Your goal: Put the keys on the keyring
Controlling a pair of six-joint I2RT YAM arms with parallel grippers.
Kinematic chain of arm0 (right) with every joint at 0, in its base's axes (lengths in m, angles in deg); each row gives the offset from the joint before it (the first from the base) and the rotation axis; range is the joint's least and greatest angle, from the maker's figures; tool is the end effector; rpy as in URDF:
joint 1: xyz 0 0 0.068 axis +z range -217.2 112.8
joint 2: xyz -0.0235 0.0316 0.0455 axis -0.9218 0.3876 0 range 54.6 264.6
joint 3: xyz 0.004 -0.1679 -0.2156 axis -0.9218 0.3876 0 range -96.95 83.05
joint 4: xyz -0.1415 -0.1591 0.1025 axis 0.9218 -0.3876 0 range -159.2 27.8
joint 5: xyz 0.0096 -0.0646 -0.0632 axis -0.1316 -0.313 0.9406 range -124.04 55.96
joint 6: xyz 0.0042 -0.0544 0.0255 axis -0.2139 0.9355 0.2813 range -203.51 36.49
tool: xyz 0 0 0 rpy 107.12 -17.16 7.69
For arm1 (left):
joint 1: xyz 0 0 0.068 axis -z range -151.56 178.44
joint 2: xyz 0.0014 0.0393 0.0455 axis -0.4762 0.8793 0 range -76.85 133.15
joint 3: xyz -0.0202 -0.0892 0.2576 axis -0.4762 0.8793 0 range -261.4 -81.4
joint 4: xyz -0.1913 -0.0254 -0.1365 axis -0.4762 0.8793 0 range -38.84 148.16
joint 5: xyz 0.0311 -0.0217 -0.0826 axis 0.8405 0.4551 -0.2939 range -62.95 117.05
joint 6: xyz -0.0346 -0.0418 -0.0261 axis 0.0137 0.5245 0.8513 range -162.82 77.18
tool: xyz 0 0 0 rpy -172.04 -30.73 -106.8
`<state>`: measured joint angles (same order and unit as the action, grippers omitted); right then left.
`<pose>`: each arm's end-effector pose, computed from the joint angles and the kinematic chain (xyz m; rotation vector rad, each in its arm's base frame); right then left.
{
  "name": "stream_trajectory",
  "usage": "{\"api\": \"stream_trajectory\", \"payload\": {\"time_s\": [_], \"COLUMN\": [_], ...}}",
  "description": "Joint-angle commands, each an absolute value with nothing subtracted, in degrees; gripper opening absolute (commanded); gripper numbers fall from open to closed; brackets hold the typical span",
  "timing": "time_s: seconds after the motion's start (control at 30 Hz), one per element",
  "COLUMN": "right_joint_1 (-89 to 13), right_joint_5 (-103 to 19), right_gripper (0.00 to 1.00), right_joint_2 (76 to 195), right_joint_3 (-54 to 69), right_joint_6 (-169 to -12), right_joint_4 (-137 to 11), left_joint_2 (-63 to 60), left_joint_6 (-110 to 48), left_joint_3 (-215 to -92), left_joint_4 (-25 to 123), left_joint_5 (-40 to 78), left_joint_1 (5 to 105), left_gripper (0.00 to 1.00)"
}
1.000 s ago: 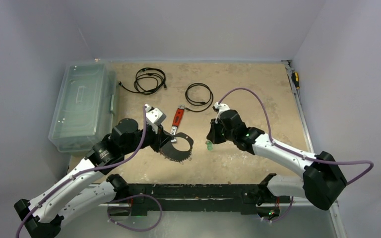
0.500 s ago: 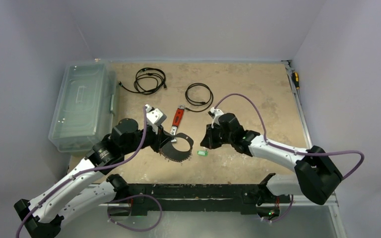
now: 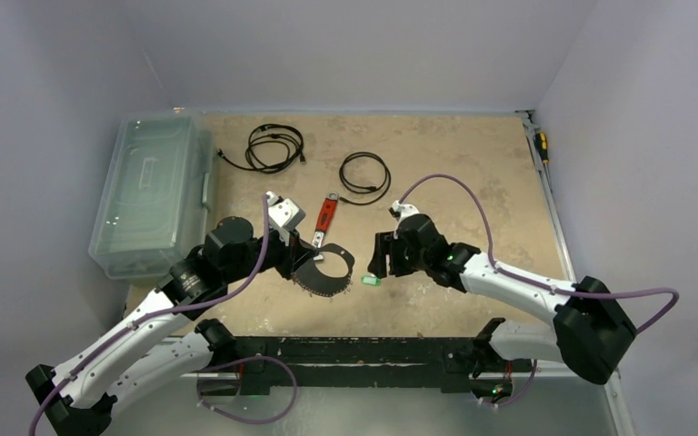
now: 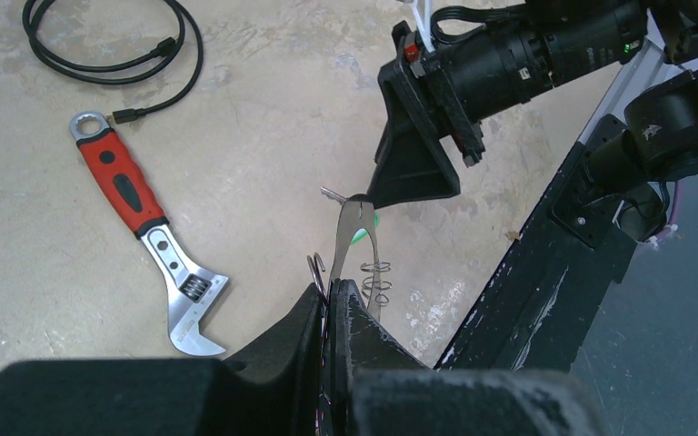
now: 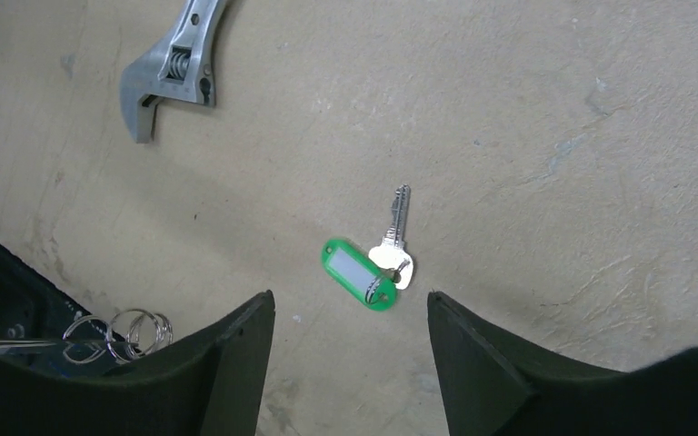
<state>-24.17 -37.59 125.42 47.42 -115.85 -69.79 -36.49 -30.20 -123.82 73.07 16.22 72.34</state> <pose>0.1683 0.1609 0.2063 -0.2594 2.4182 0.7093 0.0986 -0.1065 0.3126 0.6671 1.8891 -0.8313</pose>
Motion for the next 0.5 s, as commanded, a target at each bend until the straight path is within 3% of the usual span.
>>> {"api": "stream_trajectory", "payload": {"time_s": [0.0, 0.17, 0.37, 0.47], "right_joint_1": [-20.0, -16.8, -12.7, -11.4], "right_joint_5": [-29.5, -25.1, -20.5, -19.2], "right_gripper": [0.68, 0.73, 0.73, 0.67], "right_joint_2": [122.4, 121.6, 122.8, 123.4], "right_joint_3": [47.2, 48.9, 48.5, 48.0], "right_joint_6": [-119.8, -123.5, -126.3, -127.3], "right_joint_4": [-74.2, -73.0, -72.8, -72.5], "left_joint_2": [-36.7, -35.6, -35.2, -35.5], "left_joint_6": [-30.6, -30.2, -30.9, -31.3], "left_joint_3": [-125.1, -125.5, -125.7, -125.6], "left_joint_4": [70.2, 70.5, 70.8, 70.8], "left_joint_5": [15.2, 12.6, 10.2, 9.6], "left_joint_1": [72.2, 72.3, 72.3, 72.2], "left_gripper": [0.0, 0.0, 0.0, 0.0]}}
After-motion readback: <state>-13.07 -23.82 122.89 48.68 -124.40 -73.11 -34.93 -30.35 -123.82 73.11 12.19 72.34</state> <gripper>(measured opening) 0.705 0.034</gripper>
